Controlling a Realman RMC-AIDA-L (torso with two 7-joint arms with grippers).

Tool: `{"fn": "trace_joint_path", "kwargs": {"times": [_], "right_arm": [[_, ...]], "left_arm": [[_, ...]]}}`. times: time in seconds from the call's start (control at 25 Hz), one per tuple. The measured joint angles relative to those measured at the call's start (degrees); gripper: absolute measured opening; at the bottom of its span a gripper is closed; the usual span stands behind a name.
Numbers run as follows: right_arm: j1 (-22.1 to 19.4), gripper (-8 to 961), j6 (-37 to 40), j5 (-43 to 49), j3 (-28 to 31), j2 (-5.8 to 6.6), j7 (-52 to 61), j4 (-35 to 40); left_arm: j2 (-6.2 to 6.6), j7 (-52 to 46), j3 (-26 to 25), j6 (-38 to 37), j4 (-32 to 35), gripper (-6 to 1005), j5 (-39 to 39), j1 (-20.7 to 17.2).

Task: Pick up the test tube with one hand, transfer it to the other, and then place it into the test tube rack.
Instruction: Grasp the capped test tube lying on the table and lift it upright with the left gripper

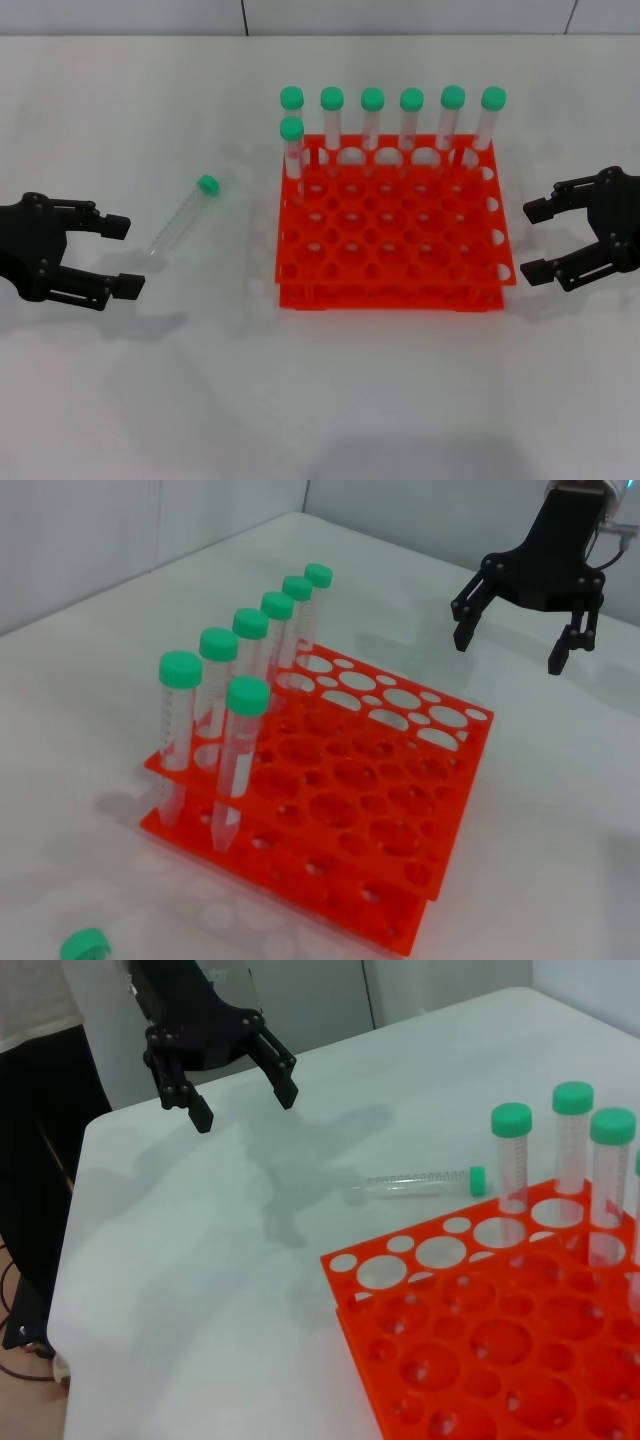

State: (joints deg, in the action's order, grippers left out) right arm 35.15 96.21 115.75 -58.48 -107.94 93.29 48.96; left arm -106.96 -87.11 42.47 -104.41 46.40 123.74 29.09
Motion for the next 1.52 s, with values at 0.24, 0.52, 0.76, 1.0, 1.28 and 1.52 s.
{"fn": "trace_joint_path", "kwargs": {"times": [0.24,0.52,0.76,1.0,1.28,1.52], "right_arm": [[-0.01,869,-0.11,0.01,-0.05,0.01,0.04,-0.01],[-0.01,869,-0.25,0.15,-0.08,-0.3,-0.03,-0.01],[0.0,869,-0.32,0.28,-0.05,-0.66,-0.1,0.0],[0.15,869,-0.44,0.29,-0.05,-0.84,-0.2,0.02],[0.43,869,-0.85,0.29,-0.05,-1.43,-0.7,0.07],[0.44,868,-1.32,0.33,-0.05,-2.14,-1.3,0.27]], "left_arm": [[0.0,0.25,-0.08,0.0,0.0,861,-0.03,-0.14],[0.0,0.26,-0.09,0.0,0.0,860,-0.03,-0.1],[0.0,-1.42,-0.1,0.53,0.37,860,-0.02,0.19],[-0.39,-14.01,0.11,0.64,7.72,860,0.22,-0.13],[-1.98,-28.61,0.32,-0.01,15.21,860,8.85,2.33],[-2.28,-38.64,0.33,3.76,13.98,859,16.75,6.61]]}}
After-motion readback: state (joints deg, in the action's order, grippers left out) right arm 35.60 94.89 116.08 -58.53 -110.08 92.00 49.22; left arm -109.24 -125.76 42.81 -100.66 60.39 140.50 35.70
